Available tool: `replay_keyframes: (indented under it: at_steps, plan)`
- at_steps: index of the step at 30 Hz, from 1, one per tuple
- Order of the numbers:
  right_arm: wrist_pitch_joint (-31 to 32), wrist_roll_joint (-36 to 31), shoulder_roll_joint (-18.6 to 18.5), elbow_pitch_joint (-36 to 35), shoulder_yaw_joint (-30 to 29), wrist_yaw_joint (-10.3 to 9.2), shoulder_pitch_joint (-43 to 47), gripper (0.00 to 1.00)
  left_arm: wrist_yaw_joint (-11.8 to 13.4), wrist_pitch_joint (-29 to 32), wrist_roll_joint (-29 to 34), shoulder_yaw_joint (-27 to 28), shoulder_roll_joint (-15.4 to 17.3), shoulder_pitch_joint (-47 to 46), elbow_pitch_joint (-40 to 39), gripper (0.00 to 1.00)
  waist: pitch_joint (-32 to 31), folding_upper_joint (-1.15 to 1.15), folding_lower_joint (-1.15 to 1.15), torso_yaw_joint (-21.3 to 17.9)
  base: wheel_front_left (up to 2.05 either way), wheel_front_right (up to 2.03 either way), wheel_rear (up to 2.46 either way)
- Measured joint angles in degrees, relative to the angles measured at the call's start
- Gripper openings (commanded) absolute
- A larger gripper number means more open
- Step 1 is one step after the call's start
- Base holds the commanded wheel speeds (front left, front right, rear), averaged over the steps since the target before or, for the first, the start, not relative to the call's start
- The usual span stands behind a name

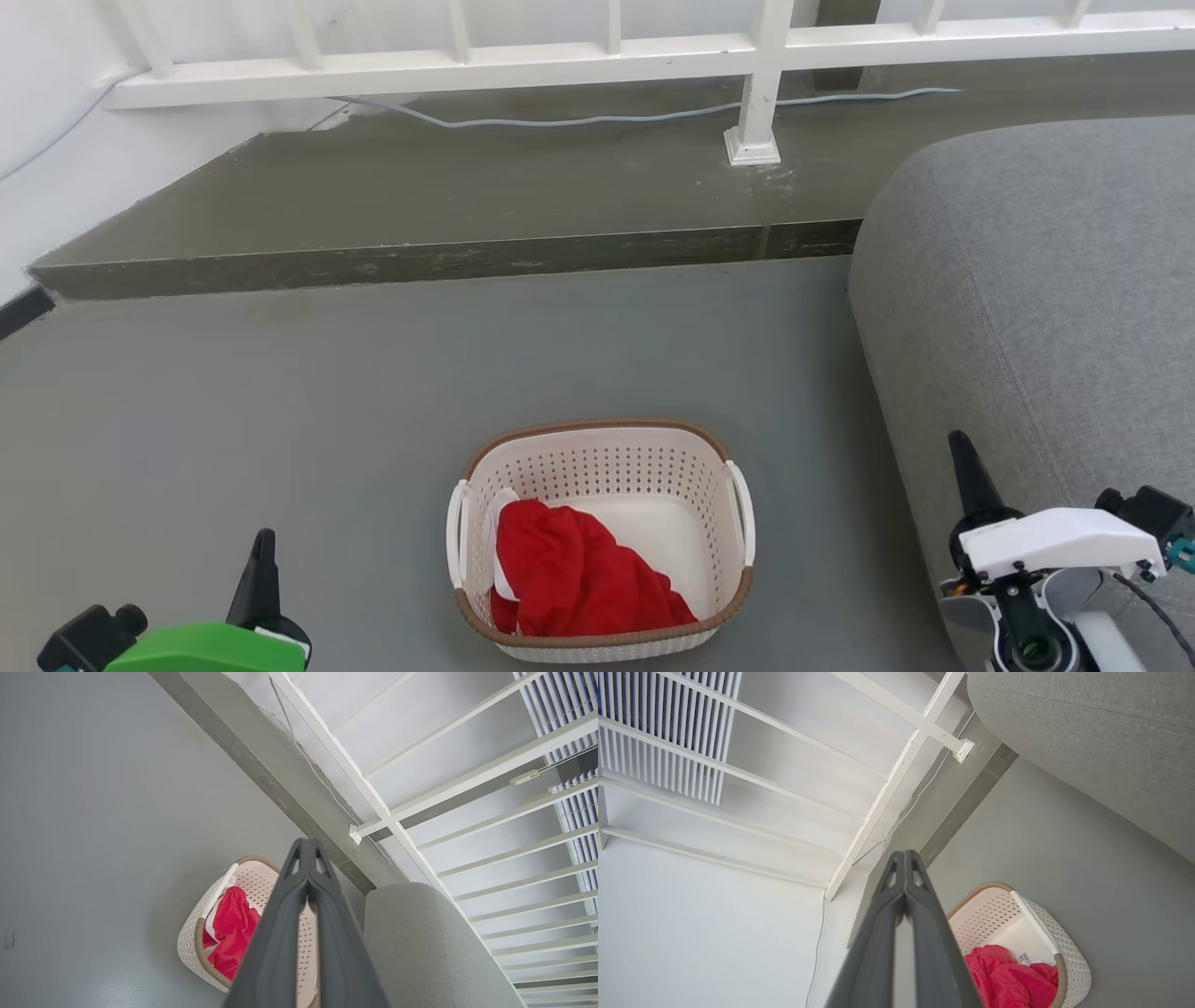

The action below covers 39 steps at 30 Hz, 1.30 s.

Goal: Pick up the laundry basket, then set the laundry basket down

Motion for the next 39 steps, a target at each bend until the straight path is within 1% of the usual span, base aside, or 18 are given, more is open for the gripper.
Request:
replay_keyframes:
  at_steps: [6, 9, 11, 19, 20, 23, 28, 39]
  plan:
    - [0.83, 4.39, -0.19, 0.13, -1.27, 0.69, -0.7, 0.0, -0.76, 1.05, -5.09, 0.27, 0.12, -1.04, 0.69, 0.0, -0.07, 0.0, 0.0, 0.29, 0.0, 0.0, 0.0]
    - [1.38, 6.64, -0.24, 0.19, -1.76, 1.43, -1.03, 0.0, -1.26, 1.51, -7.12, 0.38, 0.16, -1.65, 0.97, 0.0, -0.11, 0.0, 0.0, 0.44, 0.0, 0.0, 0.0]
    - [1.66, 8.06, -0.27, 0.26, -2.08, 1.48, -1.03, 0.0, -1.3, 1.85, -8.99, 0.47, 0.2, -1.99, 1.24, 0.0, -0.14, 0.0, 0.0, 0.53, 0.0, 0.0, 0.0]
    - [3.11, 14.03, -0.51, 0.59, -3.67, 2.6, -1.48, 0.0, -2.8, 2.93, -15.1, 1.0, 0.35, -3.44, 2.52, 0.0, -0.24, 0.0, 0.0, 0.92, 0.0, 0.0, 0.0]
    - [3.36, 14.74, -0.54, 0.63, -3.82, 2.97, -1.6, 0.0, -2.87, 3.35, -16.05, 1.12, 0.37, -3.67, 2.59, 0.0, -0.25, 0.0, 0.0, 0.97, 0.0, 0.0, 0.0]
    - [3.63, 16.06, -0.56, 0.73, -4.2, 2.98, -2.04, 0.0, -3.3, 3.5, -17.29, 1.37, 0.44, -4.13, 2.76, 0.0, -0.28, 0.0, 0.0, 1.07, 0.0, 0.0, 0.0]
    - [4.6, 20.62, -0.7, 0.87, -5.43, 4.08, -2.4, 0.0, -4.24, 4.6, -22.09, 1.88, 0.52, -5.12, 3.94, 0.0, -0.36, 0.0, 0.0, 1.36, 0.0, 0.0, 0.0]
    - [6.45, 28.7, -1.11, 1.23, -7.48, 5.58, -3.49, 0.0, -5.82, 6.27, -30.74, 2.44, 0.7, -7.3, 5.12, 0.0, -0.49, 0.0, 0.0, 1.89, 0.0, 0.0, 0.0]
